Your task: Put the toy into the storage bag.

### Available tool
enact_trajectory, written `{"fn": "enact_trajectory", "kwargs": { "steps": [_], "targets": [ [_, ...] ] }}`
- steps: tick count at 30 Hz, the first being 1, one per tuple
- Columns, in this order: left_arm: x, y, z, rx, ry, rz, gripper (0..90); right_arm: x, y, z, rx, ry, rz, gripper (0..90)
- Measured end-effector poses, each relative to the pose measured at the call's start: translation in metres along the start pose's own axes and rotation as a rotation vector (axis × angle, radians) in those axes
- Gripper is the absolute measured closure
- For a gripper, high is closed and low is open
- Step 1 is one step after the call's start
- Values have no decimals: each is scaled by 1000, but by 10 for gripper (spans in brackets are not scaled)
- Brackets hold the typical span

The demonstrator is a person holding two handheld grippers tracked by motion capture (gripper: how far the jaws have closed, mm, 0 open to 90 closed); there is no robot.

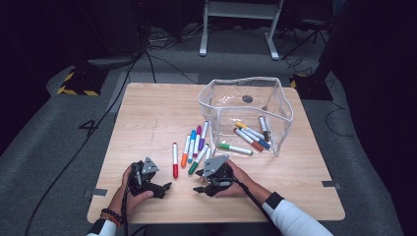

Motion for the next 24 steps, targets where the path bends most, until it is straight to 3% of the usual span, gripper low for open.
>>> {"fn": "enact_trajectory", "kwargs": {
  "steps": [6, 10, 12, 15, 20, 24],
  "targets": [
    [0, 0, 0, 0, 0, 0, 6, -24, 7, 24, 31, -17, 25, 391],
    [0, 0, 0, 0, 0, 0, 6, -47, 19, 36, 80, 9, 97, 391],
    [0, 0, 0, -1, 0, 0, 6, -53, 28, 43, 127, 7, 144, 392],
    [0, 0, 0, 0, -1, 1, 5, -52, 37, 48, 190, 3, 176, 391],
    [0, 0, 0, -2, 0, 3, 5, -40, 30, 40, 177, -8, 170, 390],
    [0, 0, 0, -2, 1, 3, 5, -27, 29, 39, 176, -54, 215, 403]
  ]
}}
Point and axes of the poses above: each handheld gripper's, and its own axes: x roughly forward along the jaws, z roughly out of its underside, y roughly to its right, the point moved 5 cm from there along x, roughly forward along the jaws, and after that the axes turned 15 degrees about z, right-handed, at the moved point
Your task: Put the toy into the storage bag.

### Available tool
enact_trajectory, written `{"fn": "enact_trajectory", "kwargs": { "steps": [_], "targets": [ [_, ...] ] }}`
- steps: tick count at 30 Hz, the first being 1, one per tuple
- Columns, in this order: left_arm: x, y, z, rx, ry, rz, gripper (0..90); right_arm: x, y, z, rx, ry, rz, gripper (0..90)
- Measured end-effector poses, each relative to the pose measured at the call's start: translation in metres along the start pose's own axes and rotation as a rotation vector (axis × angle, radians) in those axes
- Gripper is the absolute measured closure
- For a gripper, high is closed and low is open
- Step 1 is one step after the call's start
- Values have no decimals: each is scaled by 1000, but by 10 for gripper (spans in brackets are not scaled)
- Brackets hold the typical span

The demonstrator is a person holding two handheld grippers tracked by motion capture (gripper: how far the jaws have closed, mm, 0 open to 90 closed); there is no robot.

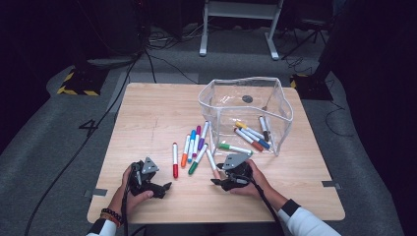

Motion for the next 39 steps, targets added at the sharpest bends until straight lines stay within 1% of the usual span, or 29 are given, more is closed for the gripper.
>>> {"fn": "enact_trajectory", "kwargs": {
  "steps": [2, 3, 4, 6, 8, 9, 12, 14, 15, 16, 17, 18, 19, 21, 22, 24, 25, 26, 30, 33, 36, 39],
  "targets": [
    [0, 0, 0, 0, 0, 0, 5, 4, 2, 1, 16, -19, 26, 403],
    [0, 0, 0, 0, 0, 0, 5, 7, 5, 1, 38, -24, 32, 409],
    [0, 0, 0, 0, 0, 0, 5, 7, 7, 1, 47, -29, 33, 412],
    [0, 0, 0, 0, 0, 0, 5, 9, 13, 2, 68, -35, 62, 446],
    [0, 0, 0, 0, 0, 0, 5, 9, 18, 3, 94, -40, 70, 482],
    [0, 0, 0, 0, 0, 0, 5, 9, 20, 4, 105, -41, 74, 521],
    [0, 0, 0, 0, 0, 0, 5, 5, 27, 8, 102, -48, 66, 596],
    [0, 0, 0, -2, 1, 1, 5, 1, 32, 13, 98, -49, 43, 653],
    [0, 0, 0, -2, 1, 1, 5, -1, 37, 17, 94, -46, 40, 682],
    [0, 0, 0, -3, 0, 1, 5, -4, 42, 21, 101, -47, 41, 712],
    [0, 0, 0, 0, -1, 0, 5, -7, 48, 25, 110, -51, 38, 731],
    [0, 0, 0, -1, 0, 0, 5, -9, 51, 28, 112, -51, 36, 729],
    [0, 0, 0, -3, 0, 1, 6, -11, 54, 31, 110, -50, 34, 727],
    [0, 0, 0, 0, 0, 0, 5, -15, 57, 35, 90, -49, 38, 731],
    [0, 0, 0, 0, 0, 0, 5, -16, 56, 36, 74, -43, 37, 739],
    [0, 0, 0, -1, 1, 0, 5, -19, 55, 37, 48, -50, 34, 740],
    [0, 0, 0, -1, 0, 0, 5, -21, 54, 37, 23, -53, 36, 741],
    [0, 0, 0, -3, 2, 1, 5, -24, 54, 36, 17, -47, 29, 751],
    [0, 0, 0, -1, 0, 0, 5, -37, 57, 34, 26, -19, 17, 752],
    [0, 0, 0, -3, 2, 1, 5, -46, 59, 35, 21, -6, 9, 752],
    [0, 0, 0, -1, 1, 0, 5, -54, 60, 35, 17, 4, 15, 753],
    [0, 0, 0, -1, -1, 0, 5, -64, 63, 34, 19, 35, 16, 752]
  ]
}}
Point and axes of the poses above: each handheld gripper's, and its own axes: x roughly forward along the jaws, z roughly out of its underside, y roughly to its right, the point moved 5 cm from there along x, roughly forward along the jaws, and after that the axes turned 15 degrees about z, right-handed, at the moved point
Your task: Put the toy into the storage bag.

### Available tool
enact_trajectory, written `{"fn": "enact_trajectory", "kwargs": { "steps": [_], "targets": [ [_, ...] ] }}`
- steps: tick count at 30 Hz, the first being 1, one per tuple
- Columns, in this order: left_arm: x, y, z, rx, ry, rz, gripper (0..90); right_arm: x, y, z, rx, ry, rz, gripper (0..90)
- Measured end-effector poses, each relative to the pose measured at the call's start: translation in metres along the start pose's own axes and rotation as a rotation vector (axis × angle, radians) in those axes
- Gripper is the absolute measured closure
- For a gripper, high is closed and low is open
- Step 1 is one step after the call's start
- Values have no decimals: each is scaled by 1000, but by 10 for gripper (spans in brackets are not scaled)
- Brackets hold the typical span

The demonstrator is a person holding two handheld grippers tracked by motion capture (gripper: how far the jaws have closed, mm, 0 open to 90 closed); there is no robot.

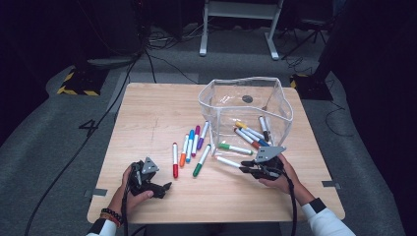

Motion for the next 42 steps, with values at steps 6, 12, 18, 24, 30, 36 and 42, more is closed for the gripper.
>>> {"fn": "enact_trajectory", "kwargs": {
  "steps": [6, 12, 18, 24, 30, 36, 42],
  "targets": [
    [0, 0, 0, 1, 0, -1, 5, -22, 5, -3, 0, 43, 9, 753],
    [0, 0, 0, -1, 1, -1, 5, -48, 15, -14, 1, 93, 27, 753],
    [0, 0, 0, 4, -1, -7, 5, -81, 29, -37, -38, 153, 29, 753],
    [0, 0, 0, 4, -1, -6, 5, -111, 47, -64, -100, 180, 38, 752],
    [0, 0, 0, 1, 1, -5, 5, -132, 67, -96, -134, 203, 85, 752],
    [0, 0, 0, 0, 1, -4, 5, -134, 89, -121, -158, 192, 132, 752],
    [0, 0, 0, 0, 0, -5, 5, -113, 118, -136, -158, 122, 157, 752]
  ]
}}
Point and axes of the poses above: each handheld gripper's, and its own axes: x roughly forward along the jaws, z roughly out of its underside, y roughly to its right, the point moved 5 cm from there along x, roughly forward along the jaws, and after that the axes turned 15 degrees about z, right-handed, at the moved point
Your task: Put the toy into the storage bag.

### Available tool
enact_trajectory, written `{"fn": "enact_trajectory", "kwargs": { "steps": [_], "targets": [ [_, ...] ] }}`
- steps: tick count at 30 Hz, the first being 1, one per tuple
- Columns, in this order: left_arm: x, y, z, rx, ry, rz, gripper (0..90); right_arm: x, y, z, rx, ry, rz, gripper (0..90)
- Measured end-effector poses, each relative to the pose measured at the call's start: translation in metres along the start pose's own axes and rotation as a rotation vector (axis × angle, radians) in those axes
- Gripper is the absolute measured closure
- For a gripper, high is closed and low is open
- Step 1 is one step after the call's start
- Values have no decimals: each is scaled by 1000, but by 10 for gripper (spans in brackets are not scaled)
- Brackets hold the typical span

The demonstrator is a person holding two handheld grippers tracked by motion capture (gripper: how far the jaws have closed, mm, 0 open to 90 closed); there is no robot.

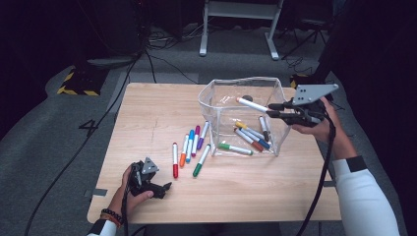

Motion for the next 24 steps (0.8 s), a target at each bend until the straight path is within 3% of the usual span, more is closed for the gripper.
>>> {"fn": "enact_trajectory", "kwargs": {
  "steps": [6, 14, 21, 24],
  "targets": [
    [0, 0, 0, 0, 1, 1, 5, 30, 23, 3, -8, -91, -6, 752],
    [0, 1, 1, -3, 0, 3, 5, 70, 35, 28, 13, -235, -18, 752],
    [-1, 1, 1, 1, -1, 2, 5, 86, 40, 43, 23, -333, -29, 752],
    [-1, 1, 1, 0, -1, 2, 5, 87, 40, 47, 11, -361, -65, 752]
  ]
}}
Point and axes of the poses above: each handheld gripper's, and its own axes: x roughly forward along the jaws, z roughly out of its underside, y roughly to its right, the point moved 5 cm from there along x, roughly forward along the jaws, and after that the axes turned 15 degrees about z, right-handed, at the moved point
